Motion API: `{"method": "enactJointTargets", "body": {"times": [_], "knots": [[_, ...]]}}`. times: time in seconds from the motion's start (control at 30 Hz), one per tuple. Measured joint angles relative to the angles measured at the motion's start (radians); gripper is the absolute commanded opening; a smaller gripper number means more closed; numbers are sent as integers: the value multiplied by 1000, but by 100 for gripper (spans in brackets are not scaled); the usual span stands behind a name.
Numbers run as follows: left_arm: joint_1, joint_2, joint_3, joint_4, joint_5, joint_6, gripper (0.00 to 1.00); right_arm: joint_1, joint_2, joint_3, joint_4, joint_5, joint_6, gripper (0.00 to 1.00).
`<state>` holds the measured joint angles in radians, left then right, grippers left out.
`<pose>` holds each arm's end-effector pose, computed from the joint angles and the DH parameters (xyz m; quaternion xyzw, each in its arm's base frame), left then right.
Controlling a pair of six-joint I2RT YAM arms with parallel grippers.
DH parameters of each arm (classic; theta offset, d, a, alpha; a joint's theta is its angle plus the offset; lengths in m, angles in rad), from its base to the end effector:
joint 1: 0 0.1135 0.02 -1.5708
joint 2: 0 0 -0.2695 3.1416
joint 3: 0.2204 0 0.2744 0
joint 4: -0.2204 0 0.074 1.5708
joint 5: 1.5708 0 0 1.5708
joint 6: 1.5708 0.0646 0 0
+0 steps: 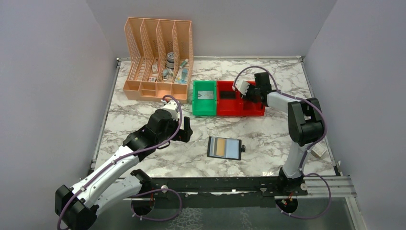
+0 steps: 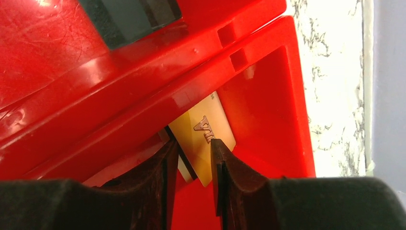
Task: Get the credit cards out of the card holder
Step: Place the credit card in the storage box.
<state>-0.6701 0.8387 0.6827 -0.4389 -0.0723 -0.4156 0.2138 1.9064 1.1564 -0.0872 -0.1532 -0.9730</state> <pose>0.1819 -0.1382 0.2540 0.0952 0.8777 -0.2147 0.4176 0.4258 0.1025 0.1270 -0.5432 0.7563 -0.0662 0.3586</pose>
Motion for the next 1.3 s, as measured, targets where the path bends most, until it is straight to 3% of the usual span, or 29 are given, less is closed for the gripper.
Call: {"method": "enactJointTargets", "body": {"times": [0.5,0.7,0.83,0.93,0.97,1.13,1.23,1.3], "knots": [[0,0,0,0,0,0,99,-6,0,0,-24,-16,35,34],[0,0,0,0,0,0,99,-6,-29,0,3,-16,141,36],[0,0,0,0,0,0,99,-6,-137,-43,93,-1,285,39],[0,-2,0,0,0,0,99,-6,-255,-112,196,74,459,59],[0,-3,0,0,0,0,99,-6,-299,-137,229,117,545,62],[0,-6,0,0,-1,-1,99,-31,-452,-209,260,169,934,51],[0,-6,0,0,-3,-1,99,-45,-492,-213,212,127,1115,75],[0,-6,0,0,-5,-5,99,-46,-501,-214,166,64,1213,81]]}}
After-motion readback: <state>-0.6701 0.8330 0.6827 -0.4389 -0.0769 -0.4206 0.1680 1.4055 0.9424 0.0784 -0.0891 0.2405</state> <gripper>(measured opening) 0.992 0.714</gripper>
